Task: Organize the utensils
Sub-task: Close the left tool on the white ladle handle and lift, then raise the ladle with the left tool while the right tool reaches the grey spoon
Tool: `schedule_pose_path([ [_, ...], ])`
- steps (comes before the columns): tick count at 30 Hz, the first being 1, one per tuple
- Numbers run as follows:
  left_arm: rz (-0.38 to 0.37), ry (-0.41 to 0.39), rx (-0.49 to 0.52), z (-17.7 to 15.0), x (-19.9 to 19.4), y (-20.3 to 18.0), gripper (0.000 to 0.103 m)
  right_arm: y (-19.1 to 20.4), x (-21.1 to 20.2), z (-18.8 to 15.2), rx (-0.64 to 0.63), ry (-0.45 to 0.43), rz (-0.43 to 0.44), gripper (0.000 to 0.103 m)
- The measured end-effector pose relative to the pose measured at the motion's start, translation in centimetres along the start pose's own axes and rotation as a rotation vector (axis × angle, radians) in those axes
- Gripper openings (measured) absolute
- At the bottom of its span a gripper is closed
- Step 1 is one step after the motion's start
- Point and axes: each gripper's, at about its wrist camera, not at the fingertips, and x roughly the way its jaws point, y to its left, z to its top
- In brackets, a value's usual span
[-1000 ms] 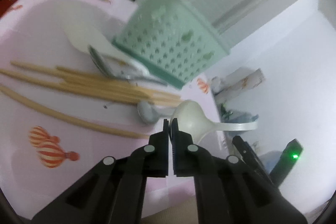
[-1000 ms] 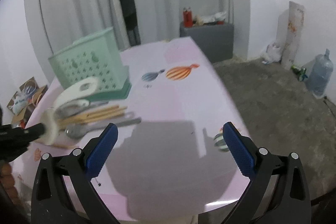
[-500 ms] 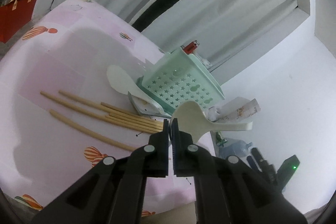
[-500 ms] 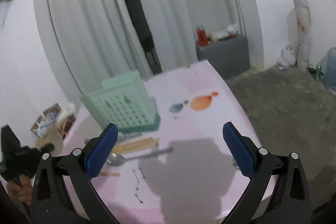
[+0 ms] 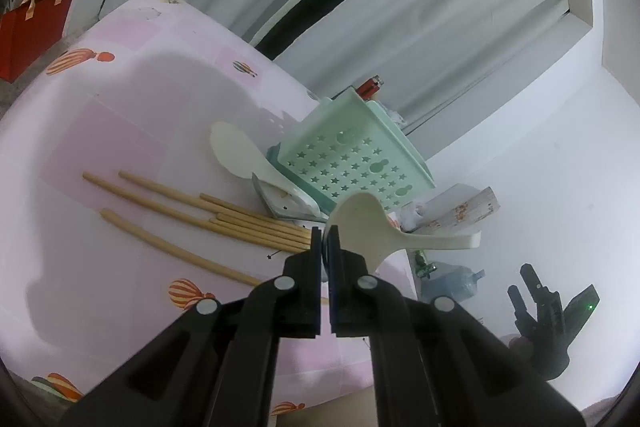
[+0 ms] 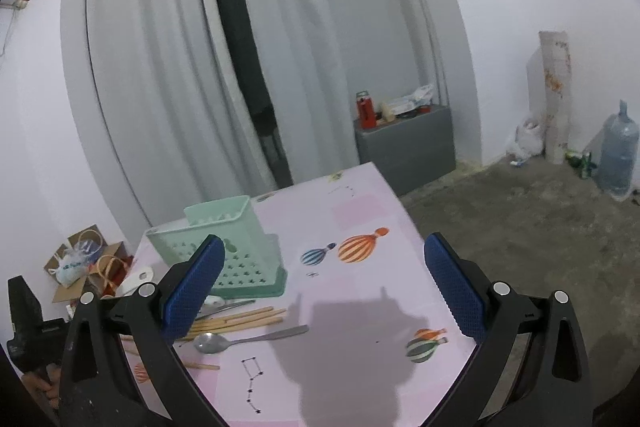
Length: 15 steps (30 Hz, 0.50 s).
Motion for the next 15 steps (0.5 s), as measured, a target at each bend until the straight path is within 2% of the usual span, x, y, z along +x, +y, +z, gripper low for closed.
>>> schedule_pose_path([
  [8,0.0,-0.022,0.0,0.0,-0.7,0.2,0.002,0.2,-1.1,0.9,-0.023,-0.035,-0.008,0.095],
  [15,-0.008,-0.033,-0.003,-0.1,-1.2,0.5,0.002,0.7,-1.8,1.8,-0.011,-0.039,0.047,0.095],
])
